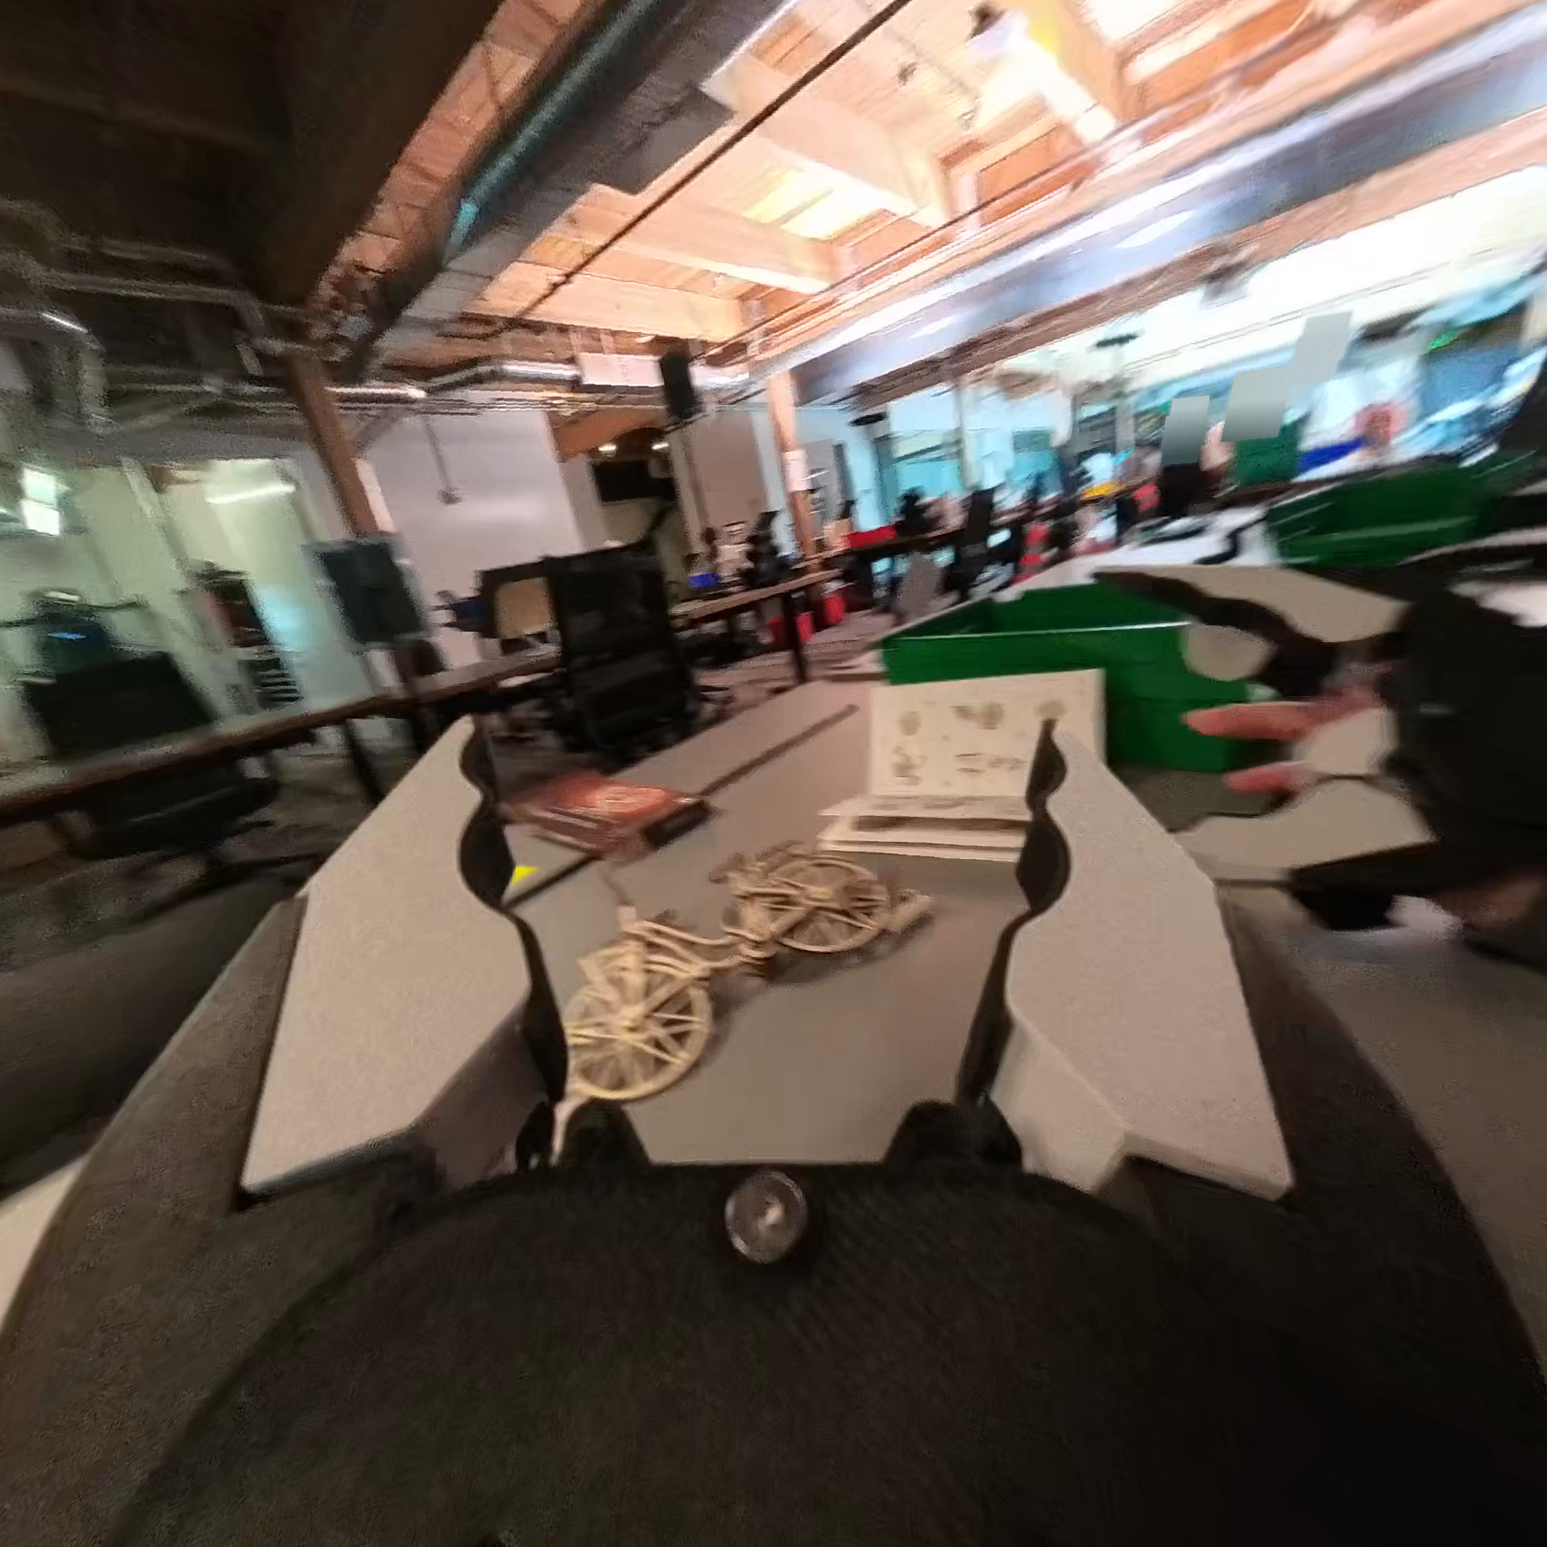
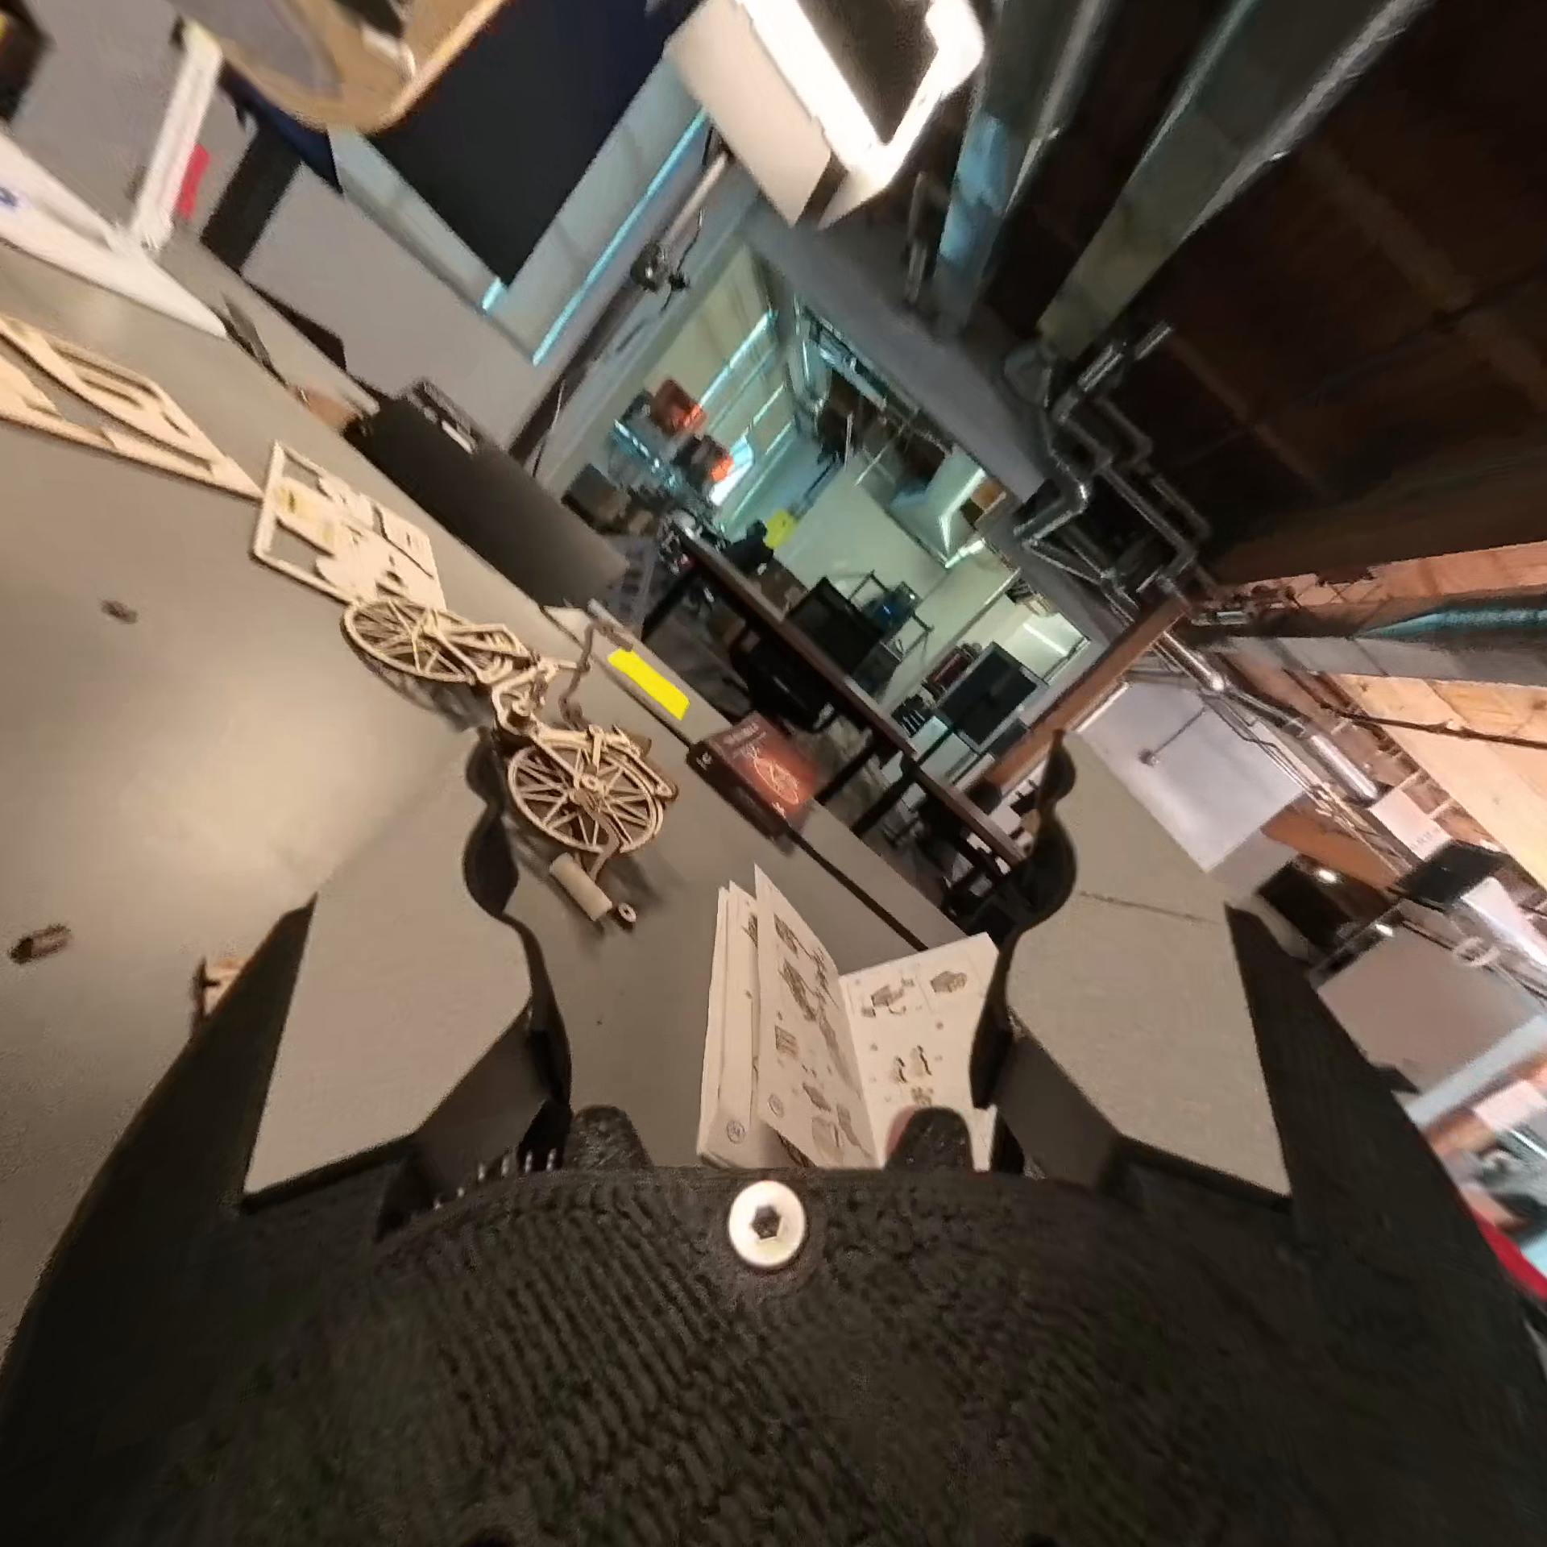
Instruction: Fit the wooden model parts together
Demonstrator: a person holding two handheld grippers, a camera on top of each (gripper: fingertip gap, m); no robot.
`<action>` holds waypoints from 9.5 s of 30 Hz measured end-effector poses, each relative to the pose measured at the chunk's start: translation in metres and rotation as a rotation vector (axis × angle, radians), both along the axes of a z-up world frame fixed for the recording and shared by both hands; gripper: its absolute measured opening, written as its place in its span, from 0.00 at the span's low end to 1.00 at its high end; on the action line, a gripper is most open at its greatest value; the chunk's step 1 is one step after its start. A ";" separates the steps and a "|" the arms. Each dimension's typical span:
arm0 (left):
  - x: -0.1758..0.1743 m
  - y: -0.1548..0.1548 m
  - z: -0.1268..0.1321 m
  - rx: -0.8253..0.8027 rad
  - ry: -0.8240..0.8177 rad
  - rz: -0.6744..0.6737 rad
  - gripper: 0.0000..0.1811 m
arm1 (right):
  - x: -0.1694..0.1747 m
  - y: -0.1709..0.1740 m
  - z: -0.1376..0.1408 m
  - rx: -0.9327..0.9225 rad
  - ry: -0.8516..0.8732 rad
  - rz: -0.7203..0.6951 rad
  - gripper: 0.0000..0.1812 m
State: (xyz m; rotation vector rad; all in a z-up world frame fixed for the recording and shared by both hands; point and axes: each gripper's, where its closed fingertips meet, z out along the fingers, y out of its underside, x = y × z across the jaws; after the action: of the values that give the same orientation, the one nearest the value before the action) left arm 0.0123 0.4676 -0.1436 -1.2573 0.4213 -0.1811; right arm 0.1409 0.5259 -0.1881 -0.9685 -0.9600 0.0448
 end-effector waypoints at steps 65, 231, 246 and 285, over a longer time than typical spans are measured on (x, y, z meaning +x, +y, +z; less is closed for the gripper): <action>-0.018 0.062 -0.028 0.090 0.203 0.610 0.86 | -0.064 0.062 -0.032 -0.135 -0.129 0.141 0.65; -0.004 0.038 -0.049 -0.205 -0.259 0.136 0.42 | -0.041 -0.088 -0.119 -0.982 -0.577 0.561 0.03; -0.001 0.037 -0.049 -0.212 -0.248 0.129 0.41 | -0.044 -0.083 -0.119 -0.895 -0.585 0.514 0.00; 0.036 0.031 -0.087 -0.671 -0.502 -0.303 0.19 | -0.038 -0.128 -0.120 -0.984 -0.617 0.637 0.01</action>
State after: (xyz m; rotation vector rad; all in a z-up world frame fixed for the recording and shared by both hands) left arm 0.0487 0.4990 -0.2302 -1.7281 0.1046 -0.9346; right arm 0.1028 0.3981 -0.3077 -1.5657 -1.8691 0.8614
